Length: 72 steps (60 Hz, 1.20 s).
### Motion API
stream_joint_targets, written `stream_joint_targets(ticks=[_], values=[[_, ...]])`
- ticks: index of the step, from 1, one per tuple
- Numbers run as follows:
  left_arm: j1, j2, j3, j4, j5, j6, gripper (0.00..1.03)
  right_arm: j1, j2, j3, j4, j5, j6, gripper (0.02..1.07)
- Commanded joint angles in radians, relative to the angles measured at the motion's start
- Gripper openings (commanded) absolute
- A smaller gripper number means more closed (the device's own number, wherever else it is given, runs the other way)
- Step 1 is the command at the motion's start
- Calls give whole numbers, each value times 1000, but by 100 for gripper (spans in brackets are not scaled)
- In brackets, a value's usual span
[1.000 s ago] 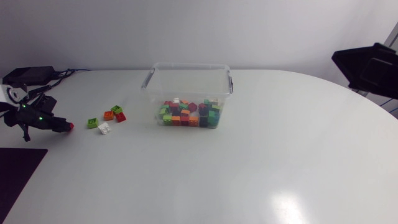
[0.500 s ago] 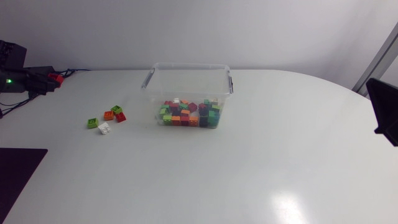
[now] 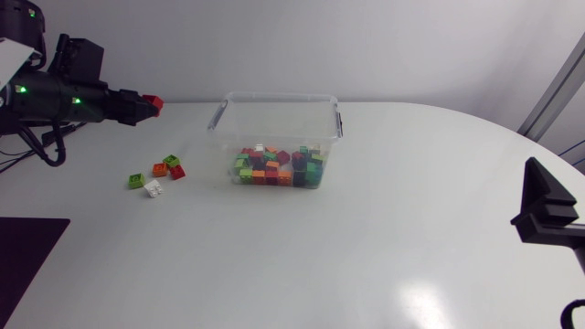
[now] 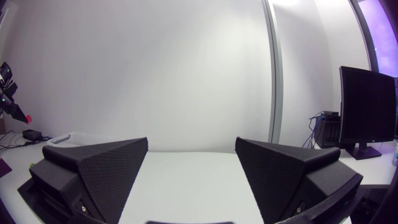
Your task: Place the duplo bricks in the container
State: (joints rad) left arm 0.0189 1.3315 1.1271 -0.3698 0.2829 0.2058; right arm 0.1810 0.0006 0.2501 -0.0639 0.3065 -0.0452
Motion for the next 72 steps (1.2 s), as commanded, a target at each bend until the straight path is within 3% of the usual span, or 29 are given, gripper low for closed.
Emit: stream_joint_targets(ticks=[1, 7, 19, 35, 45, 72], values=[[-43, 18, 39, 32, -24, -45, 36, -6, -8, -68, 70, -10, -27, 103], [-122, 54, 62, 83, -80, -72, 37, -6, -8, -143, 194, -32, -28, 103], [-189, 153, 109, 155, -117, -94, 37, -6, -8, -255, 343, -50, -35, 103], [-258, 279, 200, 213, -140, -103, 37, 6, -7, -255, 259, -61, -12, 103], [-301, 345, 232, 238, -156, -100, 38, 6, -8, -255, 105, -61, -21, 103], [-347, 575, 384, 192, -182, -72, 43, -9, -5, -255, 104, -72, -41, 103]])
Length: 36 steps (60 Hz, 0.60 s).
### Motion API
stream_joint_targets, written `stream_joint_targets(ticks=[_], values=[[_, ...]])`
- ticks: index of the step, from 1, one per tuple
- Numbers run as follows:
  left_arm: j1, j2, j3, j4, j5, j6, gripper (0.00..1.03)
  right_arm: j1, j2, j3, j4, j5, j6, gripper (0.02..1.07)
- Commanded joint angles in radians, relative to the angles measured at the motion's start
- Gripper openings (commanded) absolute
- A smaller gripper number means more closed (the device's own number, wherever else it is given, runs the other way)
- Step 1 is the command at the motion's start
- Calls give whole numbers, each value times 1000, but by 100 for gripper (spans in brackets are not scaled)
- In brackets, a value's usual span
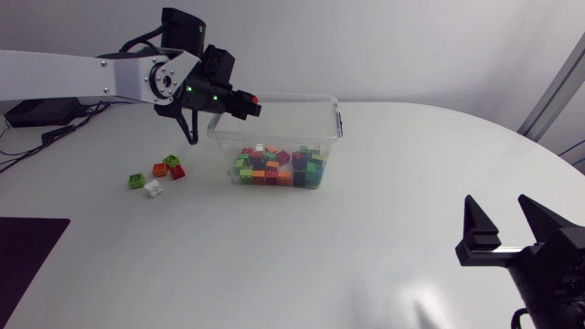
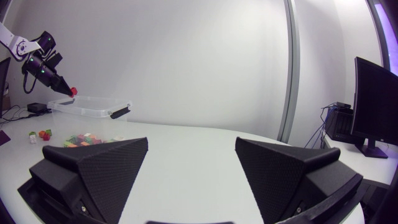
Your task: Place the duplo bricks in the container
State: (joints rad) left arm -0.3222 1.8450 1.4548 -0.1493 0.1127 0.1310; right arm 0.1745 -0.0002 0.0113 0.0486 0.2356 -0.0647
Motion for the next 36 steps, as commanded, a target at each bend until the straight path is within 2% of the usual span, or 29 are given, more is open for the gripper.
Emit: stream_joint_targets(ticks=[1, 2, 3, 6, 8, 9, 10, 23, 30, 36], values=[[-6, 71, 67, -36, -16, 4, 46, -3, -4, -16, -9, -1, -21, 103], [-6, 80, 75, -44, -19, 4, 50, -3, -4, -16, -9, -1, -21, 103], [-6, 95, 88, -59, -25, 4, 59, -3, -4, -16, -9, -1, -21, 103], [-5, 118, 115, -82, -31, 7, 76, -3, -4, -16, -9, -1, -21, 103], [-5, 126, 122, -93, -33, 12, 82, -3, -4, -16, -9, -1, -21, 103], [-5, 129, 130, -104, -34, 22, 94, -3, -4, -16, -9, -1, -21, 103], [-6, 131, 131, -105, -34, 25, 98, -3, -4, -16, -9, -1, -21, 103], [45, 20, 127, -199, -34, 82, 99, -3, -4, -16, -9, -1, -21, 103], [121, -95, 90, -259, -31, 151, 99, -3, -4, -16, -9, -1, -21, 103], [207, -193, 56, -296, 19, 217, 99, -3, -4, -16, -9, -1, -21, 103]])
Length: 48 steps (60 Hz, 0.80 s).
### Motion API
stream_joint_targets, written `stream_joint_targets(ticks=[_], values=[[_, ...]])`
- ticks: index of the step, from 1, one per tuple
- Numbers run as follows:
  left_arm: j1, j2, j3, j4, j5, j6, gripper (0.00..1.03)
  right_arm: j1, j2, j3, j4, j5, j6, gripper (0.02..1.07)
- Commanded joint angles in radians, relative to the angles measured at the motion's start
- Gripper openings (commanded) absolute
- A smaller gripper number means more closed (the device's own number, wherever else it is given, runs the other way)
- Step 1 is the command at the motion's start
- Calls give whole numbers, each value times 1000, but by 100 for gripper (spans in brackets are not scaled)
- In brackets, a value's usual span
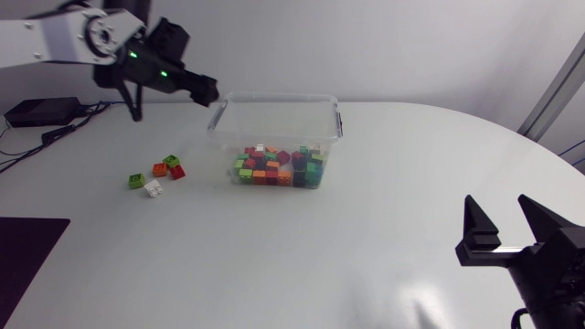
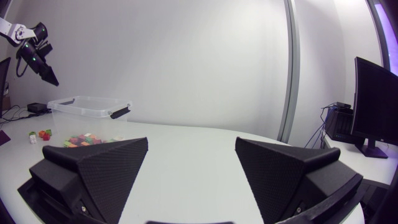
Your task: Place the duplo bricks in the container
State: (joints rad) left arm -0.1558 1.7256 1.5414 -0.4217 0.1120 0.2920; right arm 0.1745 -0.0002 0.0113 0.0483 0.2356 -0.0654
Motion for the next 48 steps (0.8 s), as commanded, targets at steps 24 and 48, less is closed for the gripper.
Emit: stream_joint_targets(ticks=[24, 48], values=[[252, -54, 66, -345, 48, 351, 98, -3, -4, -16, -8, -1, -20, 103], [279, 193, 69, -388, -86, 452, 96, -3, -4, -16, -8, -1, -20, 103]])
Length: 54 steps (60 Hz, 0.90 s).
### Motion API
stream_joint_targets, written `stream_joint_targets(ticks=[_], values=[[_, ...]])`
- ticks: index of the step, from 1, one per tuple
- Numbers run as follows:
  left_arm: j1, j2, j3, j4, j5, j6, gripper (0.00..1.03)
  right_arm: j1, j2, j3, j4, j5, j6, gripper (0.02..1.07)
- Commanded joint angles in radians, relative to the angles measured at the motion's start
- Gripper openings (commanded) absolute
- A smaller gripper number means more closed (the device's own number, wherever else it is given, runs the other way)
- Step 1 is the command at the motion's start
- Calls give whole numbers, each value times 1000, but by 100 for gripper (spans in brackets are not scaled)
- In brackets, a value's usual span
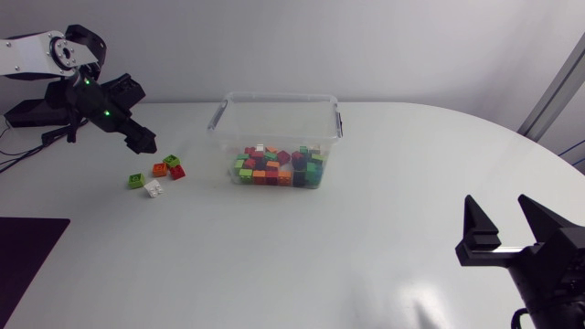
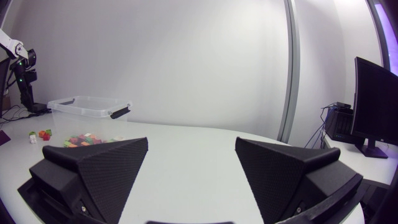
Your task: Place the duplo bricks in the container
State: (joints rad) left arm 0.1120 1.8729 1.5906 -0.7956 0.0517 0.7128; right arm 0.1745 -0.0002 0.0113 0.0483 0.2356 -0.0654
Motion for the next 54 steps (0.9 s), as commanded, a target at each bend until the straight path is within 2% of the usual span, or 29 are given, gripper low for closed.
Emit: stream_joint_targets(ticks=[1, 13, 30, 45, 54], values=[[11, 51, 19, -14, -30, 31, 96, -3, -4, -16, -8, -1, -20, 103], [2, 104, -35, -16, -93, 40, 96, -3, -4, -16, -8, -1, -20, 103], [-12, 215, -50, -13, -113, 50, 91, -3, -4, -16, -8, -1, -20, 103], [-25, 285, -32, -21, -128, 66, 82, -3, -4, -16, -8, -1, -20, 103], [-23, 313, -26, -21, -128, 74, 70, -3, -4, -16, -8, -1, -20, 103]])
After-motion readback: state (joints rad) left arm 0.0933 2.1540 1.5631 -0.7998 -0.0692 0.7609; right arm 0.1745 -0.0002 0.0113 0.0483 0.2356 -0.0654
